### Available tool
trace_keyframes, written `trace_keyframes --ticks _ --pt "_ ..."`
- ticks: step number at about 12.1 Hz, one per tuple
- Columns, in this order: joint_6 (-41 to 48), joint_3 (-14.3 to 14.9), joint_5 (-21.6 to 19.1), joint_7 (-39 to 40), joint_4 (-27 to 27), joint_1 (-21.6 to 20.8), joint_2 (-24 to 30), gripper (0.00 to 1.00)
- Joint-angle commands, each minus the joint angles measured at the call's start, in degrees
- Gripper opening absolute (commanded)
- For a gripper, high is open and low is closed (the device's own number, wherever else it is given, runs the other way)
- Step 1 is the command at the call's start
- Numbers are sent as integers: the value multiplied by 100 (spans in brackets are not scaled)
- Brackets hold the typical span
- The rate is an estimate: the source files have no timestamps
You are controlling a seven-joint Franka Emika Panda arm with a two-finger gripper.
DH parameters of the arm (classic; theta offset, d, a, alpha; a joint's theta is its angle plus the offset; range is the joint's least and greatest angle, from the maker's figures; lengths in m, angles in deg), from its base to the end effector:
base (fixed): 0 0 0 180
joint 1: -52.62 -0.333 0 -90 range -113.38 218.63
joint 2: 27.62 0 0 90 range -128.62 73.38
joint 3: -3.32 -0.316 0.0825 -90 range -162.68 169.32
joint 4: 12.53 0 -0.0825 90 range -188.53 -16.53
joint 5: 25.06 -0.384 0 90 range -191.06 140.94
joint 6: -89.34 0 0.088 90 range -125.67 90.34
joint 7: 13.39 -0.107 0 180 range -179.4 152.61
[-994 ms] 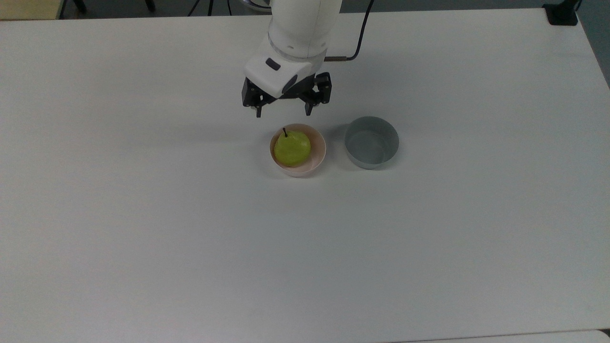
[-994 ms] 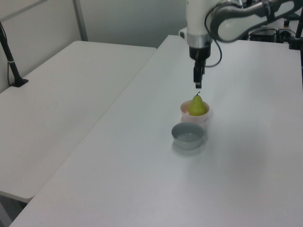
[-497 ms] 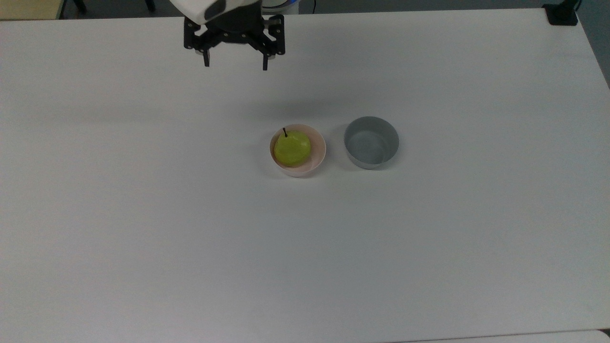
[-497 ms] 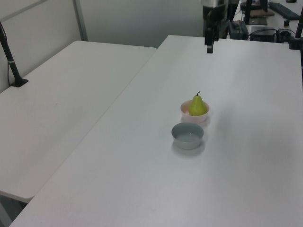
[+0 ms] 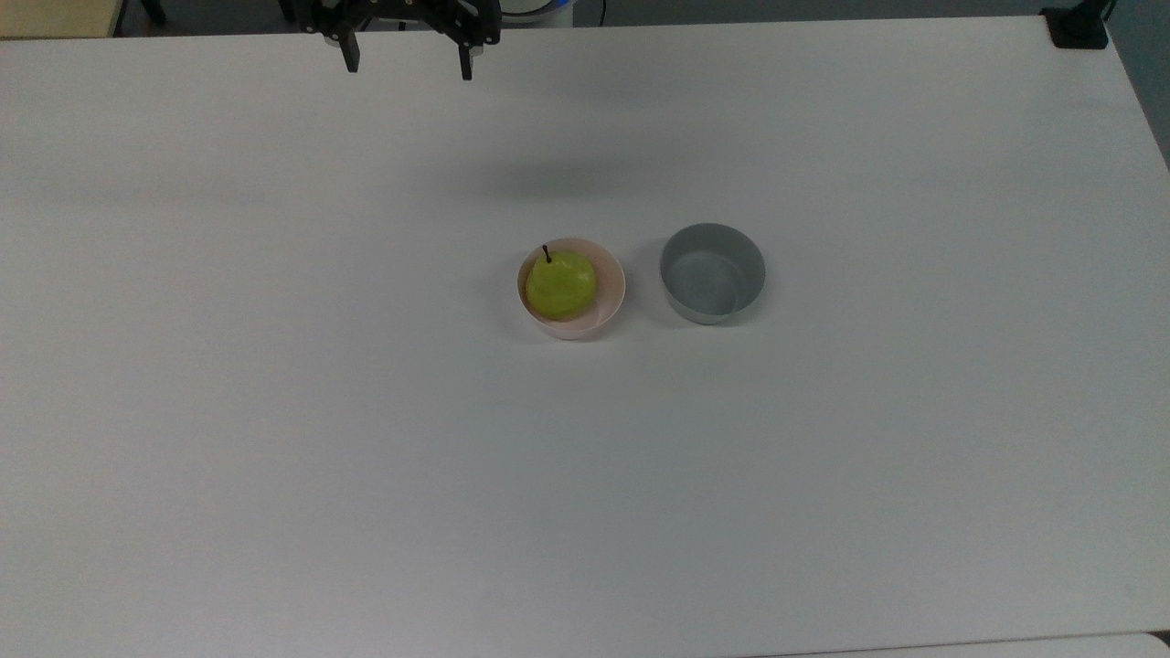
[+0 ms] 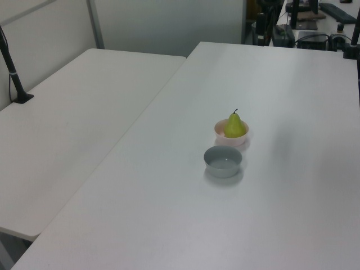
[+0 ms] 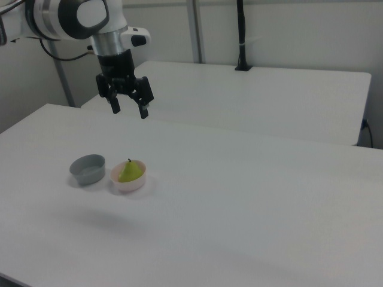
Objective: Place the pear in the bowl
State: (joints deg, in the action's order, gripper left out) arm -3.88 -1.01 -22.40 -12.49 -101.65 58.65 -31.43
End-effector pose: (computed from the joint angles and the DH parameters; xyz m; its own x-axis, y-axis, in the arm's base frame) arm 0.5791 -0.0234 0.5992 0.9999 -0.0116 0.0046 -0.0117 -0.9991 0.0414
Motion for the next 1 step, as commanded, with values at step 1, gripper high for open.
trace_keyframes --ticks 1 --pt "120 187 -55 -116 -53 -242 73 100"
